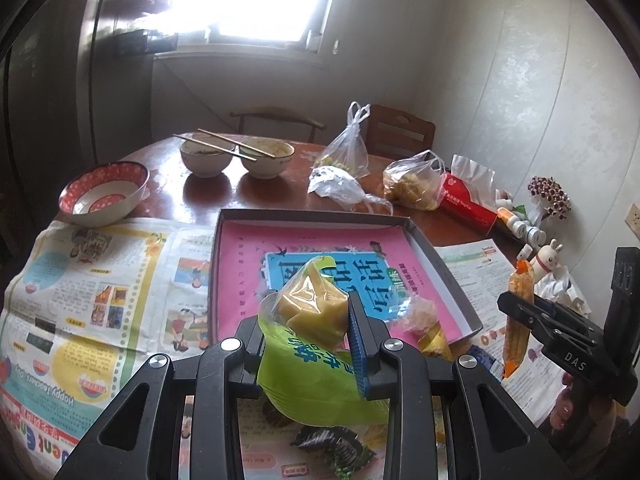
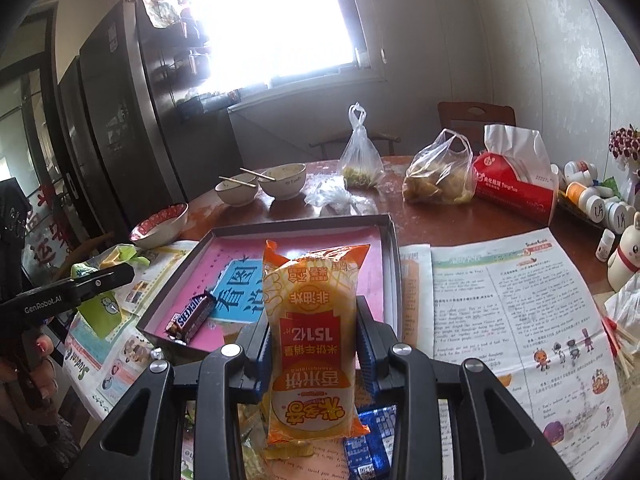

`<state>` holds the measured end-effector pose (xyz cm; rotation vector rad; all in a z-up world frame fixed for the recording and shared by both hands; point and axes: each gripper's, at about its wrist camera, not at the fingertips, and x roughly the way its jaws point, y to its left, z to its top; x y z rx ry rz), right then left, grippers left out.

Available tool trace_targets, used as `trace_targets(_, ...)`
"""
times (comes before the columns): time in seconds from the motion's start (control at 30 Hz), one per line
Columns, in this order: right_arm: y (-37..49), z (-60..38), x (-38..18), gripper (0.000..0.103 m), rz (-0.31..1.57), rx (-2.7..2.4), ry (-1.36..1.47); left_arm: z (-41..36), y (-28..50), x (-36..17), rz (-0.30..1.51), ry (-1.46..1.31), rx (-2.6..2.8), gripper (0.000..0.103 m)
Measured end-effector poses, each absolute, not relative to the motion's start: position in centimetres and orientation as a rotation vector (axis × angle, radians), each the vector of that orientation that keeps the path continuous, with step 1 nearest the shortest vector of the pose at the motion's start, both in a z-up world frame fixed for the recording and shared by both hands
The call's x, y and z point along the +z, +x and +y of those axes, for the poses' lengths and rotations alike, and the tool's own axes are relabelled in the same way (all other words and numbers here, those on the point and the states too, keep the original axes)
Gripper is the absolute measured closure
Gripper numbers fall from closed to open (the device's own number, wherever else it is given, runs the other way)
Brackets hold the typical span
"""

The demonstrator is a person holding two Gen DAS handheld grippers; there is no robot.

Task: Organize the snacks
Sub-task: 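Lift the green-and-yellow bag over the tray with the left gripper while the right gripper lifts the yellow-orange bag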

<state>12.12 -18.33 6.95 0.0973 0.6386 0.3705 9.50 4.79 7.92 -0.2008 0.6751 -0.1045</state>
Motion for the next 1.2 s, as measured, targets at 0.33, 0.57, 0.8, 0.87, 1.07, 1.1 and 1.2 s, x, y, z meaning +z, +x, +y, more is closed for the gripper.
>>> trace_targets(0.33, 13.9, -18.0, 7.8, 0.067, 0.625, 0.36, 0.096, 3.9, 11.7, 8.1, 0.672, -0.193, -0.132, 0.07)
trace_targets(0.57, 15.2, -17.7, 8.0, 0.067, 0.623, 0.359, 0.099, 3.5, 13.5, 7.8, 0.685, -0.182, -0.142, 0.07)
trace_targets(0.8, 16.8, -17.7, 7.3, 0.067, 0.644, 0.35, 0.115, 3.1, 15.3, 6.4, 0.719, -0.181, -0.153, 0.07)
trace_targets(0.87, 17.1, -17.7, 7.0, 0.067, 0.649, 0.347, 0.118, 3.0, 15.8, 5.9, 0.734, -0.182, -0.155, 0.07)
trace_targets(1.07, 17.8, -17.9, 6.3, 0.067, 0.667, 0.337, 0.125, 2.6, 16.7, 4.8, 0.762, -0.173, -0.158, 0.07)
trace_targets(1.1, 17.9, -18.0, 6.2, 0.067, 0.671, 0.335, 0.127, 2.6, 16.8, 4.7, 0.766, -0.173, -0.159, 0.07)
trace_targets(1.2, 18.2, -18.0, 5.8, 0.067, 0.685, 0.33, 0.133, 2.6, 17.5, 4.2, 0.785, -0.172, -0.153, 0.07)
